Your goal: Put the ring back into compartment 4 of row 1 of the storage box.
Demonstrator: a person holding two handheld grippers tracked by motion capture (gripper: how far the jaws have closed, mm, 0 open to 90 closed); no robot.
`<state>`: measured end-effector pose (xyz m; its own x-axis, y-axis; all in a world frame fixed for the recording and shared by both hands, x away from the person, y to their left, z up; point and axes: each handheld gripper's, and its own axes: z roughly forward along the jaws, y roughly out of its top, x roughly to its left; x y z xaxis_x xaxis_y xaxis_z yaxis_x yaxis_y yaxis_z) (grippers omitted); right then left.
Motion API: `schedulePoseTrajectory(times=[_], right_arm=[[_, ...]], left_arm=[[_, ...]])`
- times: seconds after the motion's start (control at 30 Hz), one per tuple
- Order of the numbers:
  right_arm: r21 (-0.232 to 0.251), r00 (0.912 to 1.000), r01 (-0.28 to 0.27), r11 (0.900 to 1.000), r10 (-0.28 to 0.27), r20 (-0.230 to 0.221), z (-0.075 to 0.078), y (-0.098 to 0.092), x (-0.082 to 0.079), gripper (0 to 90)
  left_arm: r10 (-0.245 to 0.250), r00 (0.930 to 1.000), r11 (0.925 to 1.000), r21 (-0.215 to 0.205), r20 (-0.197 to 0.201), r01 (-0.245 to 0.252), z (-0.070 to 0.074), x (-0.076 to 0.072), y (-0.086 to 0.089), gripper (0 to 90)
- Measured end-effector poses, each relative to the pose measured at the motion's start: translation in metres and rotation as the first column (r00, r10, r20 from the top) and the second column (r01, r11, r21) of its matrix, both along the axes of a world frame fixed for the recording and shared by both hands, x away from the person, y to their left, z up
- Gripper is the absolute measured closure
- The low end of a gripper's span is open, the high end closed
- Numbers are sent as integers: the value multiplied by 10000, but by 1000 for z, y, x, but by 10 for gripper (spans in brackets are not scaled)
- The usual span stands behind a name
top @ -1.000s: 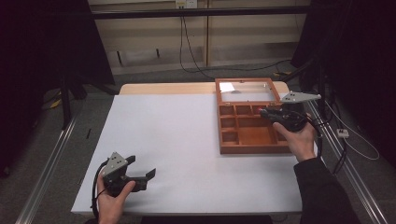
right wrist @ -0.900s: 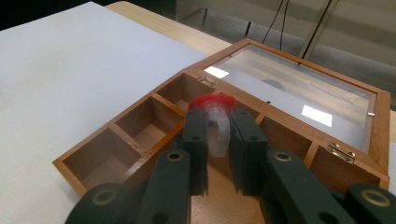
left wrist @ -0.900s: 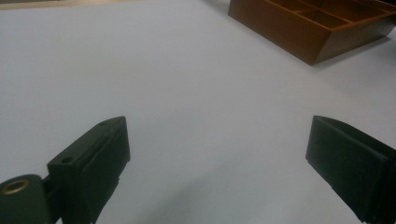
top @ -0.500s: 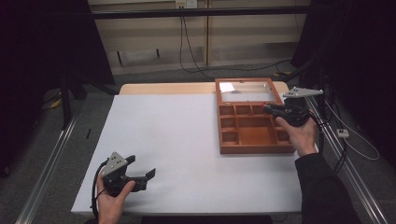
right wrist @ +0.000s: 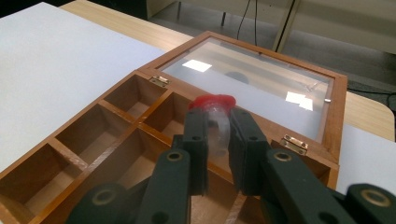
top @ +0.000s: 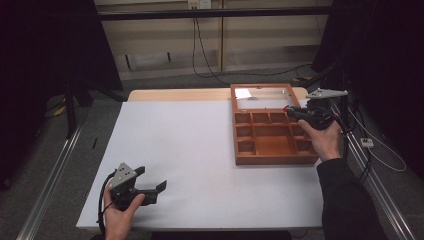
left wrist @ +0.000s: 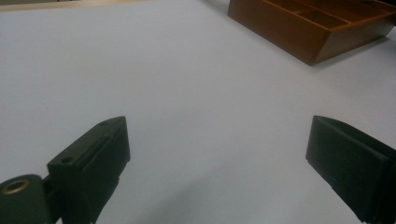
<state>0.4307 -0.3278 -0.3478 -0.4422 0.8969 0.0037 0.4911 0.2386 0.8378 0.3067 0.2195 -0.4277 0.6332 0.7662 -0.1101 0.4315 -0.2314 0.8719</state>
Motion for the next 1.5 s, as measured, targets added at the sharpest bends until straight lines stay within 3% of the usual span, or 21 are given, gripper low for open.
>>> schedulePoseTrajectory(times=[0.8,1.2,1.5], right_arm=[[-131,9967,720,9973,-725,-377,-12,-15,22,779],[-193,9907,1261,9918,-1269,-487,-12,-27,31,779],[-248,9817,1708,9850,-1723,-817,-24,-34,39,779]], left_arm=[[6,10000,10000,-9,-28,-6,0,0,0,63],[29,10000,10000,-50,-34,-29,0,0,0,63],[2,10000,10000,-20,-45,-2,-1,0,0,63]])
